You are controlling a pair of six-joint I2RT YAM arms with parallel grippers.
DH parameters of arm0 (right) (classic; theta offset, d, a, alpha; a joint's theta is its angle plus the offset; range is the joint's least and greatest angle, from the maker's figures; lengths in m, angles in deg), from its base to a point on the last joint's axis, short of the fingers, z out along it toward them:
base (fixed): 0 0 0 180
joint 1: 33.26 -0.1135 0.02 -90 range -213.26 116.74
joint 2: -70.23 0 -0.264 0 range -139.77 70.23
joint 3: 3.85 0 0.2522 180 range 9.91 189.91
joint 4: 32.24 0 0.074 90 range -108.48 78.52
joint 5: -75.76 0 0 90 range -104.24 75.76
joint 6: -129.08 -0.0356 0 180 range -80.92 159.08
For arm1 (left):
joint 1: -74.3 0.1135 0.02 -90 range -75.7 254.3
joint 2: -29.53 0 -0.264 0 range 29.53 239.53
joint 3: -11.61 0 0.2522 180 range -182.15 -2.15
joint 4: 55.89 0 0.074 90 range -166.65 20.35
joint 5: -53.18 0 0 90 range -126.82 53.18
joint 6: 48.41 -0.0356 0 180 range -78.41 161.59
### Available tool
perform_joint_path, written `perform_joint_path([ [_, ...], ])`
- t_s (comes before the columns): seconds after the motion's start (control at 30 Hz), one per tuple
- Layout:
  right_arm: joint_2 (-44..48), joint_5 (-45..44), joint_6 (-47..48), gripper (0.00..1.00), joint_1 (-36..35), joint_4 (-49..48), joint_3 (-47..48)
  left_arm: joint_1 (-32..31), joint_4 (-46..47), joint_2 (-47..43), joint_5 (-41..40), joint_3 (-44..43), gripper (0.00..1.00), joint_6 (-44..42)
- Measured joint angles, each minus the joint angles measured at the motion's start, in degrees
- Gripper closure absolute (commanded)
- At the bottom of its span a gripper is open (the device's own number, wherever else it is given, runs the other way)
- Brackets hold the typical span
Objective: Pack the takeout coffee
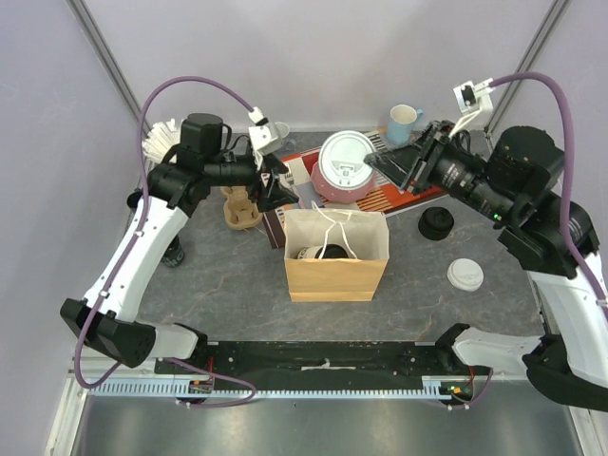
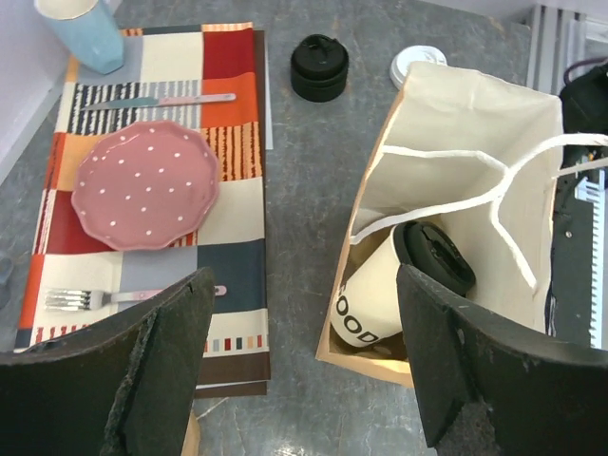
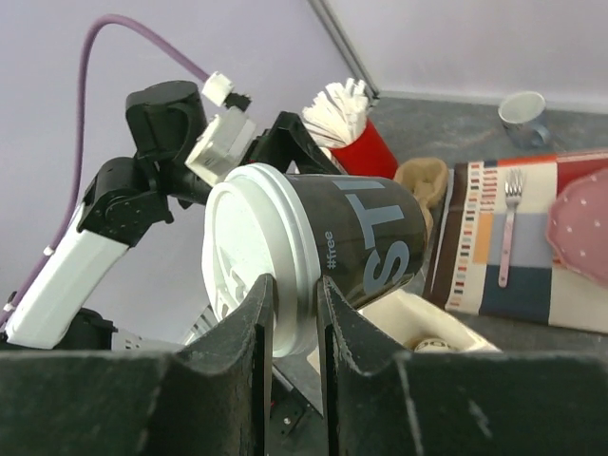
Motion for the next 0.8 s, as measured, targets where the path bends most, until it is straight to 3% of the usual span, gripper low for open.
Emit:
perform_joint_path([
  [0.4, 11.5, -7.6, -9.3, 0.98, 0.4, 7.9, -12.4, -7.5, -4.3, 6.7, -1.2, -2.4, 0.14, -8.6],
  [0.53, 13.7, -7.8, -11.6, 0.98, 0.4, 8.3, -18.6, -9.5, -3.3, 7.2, -2.4, -0.4, 0.19, -9.1],
  [0.73, 15.0, -7.3, -14.4, 0.99, 0.4, 7.7, -26.8, -10.6, -1.7, 8.2, -3.7, 0.6, 0.48, -8.9],
  [0.8, 15.1, -7.2, -15.0, 0.99, 0.4, 7.6, -28.5, -10.8, -0.9, 8.5, -4.4, 0.9, 0.67, -8.5],
])
